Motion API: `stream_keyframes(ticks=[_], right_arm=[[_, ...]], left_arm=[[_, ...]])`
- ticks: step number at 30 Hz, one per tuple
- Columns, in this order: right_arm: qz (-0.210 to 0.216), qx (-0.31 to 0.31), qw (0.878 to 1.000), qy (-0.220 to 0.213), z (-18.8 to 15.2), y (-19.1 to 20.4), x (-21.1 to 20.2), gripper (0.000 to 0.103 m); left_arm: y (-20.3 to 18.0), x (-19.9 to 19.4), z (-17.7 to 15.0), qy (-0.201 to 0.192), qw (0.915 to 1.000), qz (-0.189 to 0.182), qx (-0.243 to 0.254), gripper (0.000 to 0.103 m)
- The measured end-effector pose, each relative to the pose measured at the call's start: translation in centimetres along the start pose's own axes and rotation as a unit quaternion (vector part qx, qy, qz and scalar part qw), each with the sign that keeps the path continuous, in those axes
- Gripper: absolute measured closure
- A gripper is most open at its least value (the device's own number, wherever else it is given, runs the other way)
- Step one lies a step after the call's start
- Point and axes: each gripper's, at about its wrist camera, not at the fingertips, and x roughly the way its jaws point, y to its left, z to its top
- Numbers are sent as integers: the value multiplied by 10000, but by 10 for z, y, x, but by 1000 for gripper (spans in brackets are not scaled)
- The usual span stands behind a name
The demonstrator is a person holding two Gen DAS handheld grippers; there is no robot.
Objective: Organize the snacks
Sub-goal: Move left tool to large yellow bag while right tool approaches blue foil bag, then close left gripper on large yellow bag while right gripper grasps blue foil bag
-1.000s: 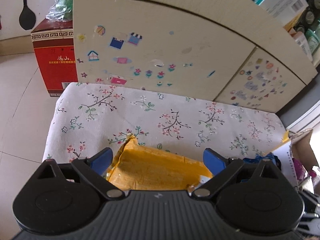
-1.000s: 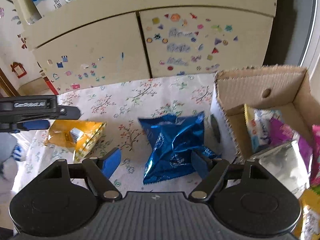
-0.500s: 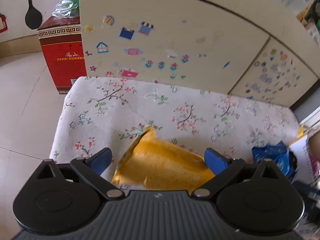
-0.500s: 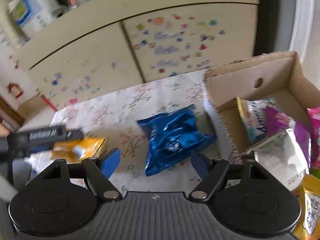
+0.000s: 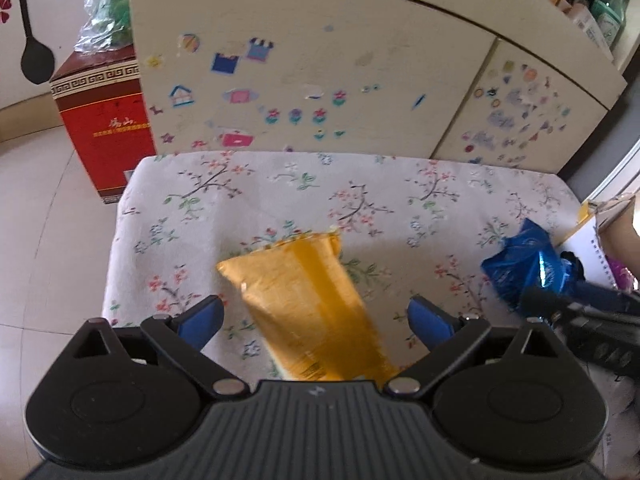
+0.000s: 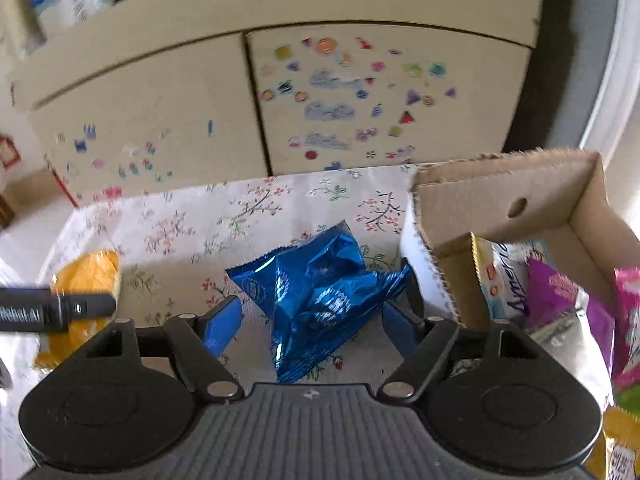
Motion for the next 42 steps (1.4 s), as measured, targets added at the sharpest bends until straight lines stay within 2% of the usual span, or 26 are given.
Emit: stream_keyframes(ticks=[3,8,14,16,25,30,31,36,40,42], right_arm=[[66,-196,9998,43,-1,4,0,28],[618,-39,9973,401,7,-8,-6,26],[610,90,9981,13,19,-23,-23,20],[625,174,9979,-70,20,-26,-21,19],[322,-339,9989,-80,15,-7,7,19],[-153,-929,9955,-77,10,10,21,19],[-185,-990,9949,-84,9,12,21,20],[-134,-964,9952,-75,11,9,17,41],[118,-917,9957,-3,10,10,13,47],[412,-1050,9936,70,8,12,9,47]], left_arm=[[-8,5,-1,117,9999,60,109,5],[-11,15,-7,300,9988,299,253,5],[-25,19,-13,319,9951,515,787,0],[-24,19,-13,296,9957,512,718,0],[-25,18,-14,295,9960,587,605,0],[-24,18,-14,317,9959,621,579,0],[-25,18,-14,321,9958,620,590,0],[-24,16,-15,346,9956,591,633,0],[-25,14,-16,363,9955,566,673,0],[-25,14,-17,366,9954,547,692,0]])
